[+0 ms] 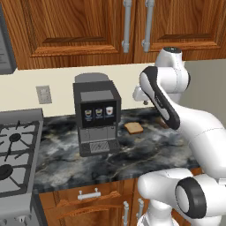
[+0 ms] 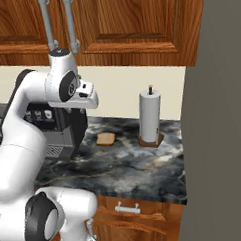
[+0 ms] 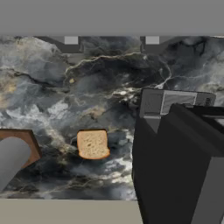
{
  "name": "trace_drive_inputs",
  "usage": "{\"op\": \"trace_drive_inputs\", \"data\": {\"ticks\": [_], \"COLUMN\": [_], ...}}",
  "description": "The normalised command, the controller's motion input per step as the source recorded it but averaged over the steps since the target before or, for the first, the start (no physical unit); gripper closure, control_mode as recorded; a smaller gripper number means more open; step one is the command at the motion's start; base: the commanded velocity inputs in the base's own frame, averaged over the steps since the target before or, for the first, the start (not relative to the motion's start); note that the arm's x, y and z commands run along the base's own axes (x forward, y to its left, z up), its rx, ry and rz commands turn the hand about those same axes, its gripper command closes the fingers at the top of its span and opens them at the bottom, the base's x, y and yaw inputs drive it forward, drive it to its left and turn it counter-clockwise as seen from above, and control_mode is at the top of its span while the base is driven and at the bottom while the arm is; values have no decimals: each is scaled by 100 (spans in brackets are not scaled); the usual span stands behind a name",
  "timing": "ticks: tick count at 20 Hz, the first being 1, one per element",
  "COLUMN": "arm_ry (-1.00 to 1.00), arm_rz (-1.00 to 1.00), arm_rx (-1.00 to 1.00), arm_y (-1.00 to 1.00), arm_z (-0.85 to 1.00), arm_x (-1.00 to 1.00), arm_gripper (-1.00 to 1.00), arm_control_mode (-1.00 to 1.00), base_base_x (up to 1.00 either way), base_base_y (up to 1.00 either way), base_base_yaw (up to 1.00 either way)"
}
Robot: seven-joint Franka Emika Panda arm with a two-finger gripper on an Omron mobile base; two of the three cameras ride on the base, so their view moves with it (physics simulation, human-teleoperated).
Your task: Pick the sponge and sponge from the cabinet and place them on the counter.
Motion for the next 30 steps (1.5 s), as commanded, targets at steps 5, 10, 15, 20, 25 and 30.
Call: {"op": "trace_drive_inputs", "data": {"ticks": [5, 10, 15, 20, 25, 30], "arm_ry": [-6, -15, -29, -31, -26, -22], "arm_rz": [4, 9, 12, 9, 4, 2], "arm_rx": [0, -1, -2, 0, 0, 0], "arm_y": [0, 0, 0, 0, -4, -3], "arm_z": [-8, -6, 2, 23, 38, 49], "arm_x": [-39, -67, -55, -29, -9, -11], "arm_gripper": [-100, -100, -100, -100, -100, -100], "arm_control_mode": [-100, -100, -100, -100, -100, -100], "base_base_x": [0, 0, 0, 0, 0, 0], "base_base_y": [0, 0, 0, 0, 0, 0], "base_base_yaw": [0, 0, 0, 0, 0, 0]}}
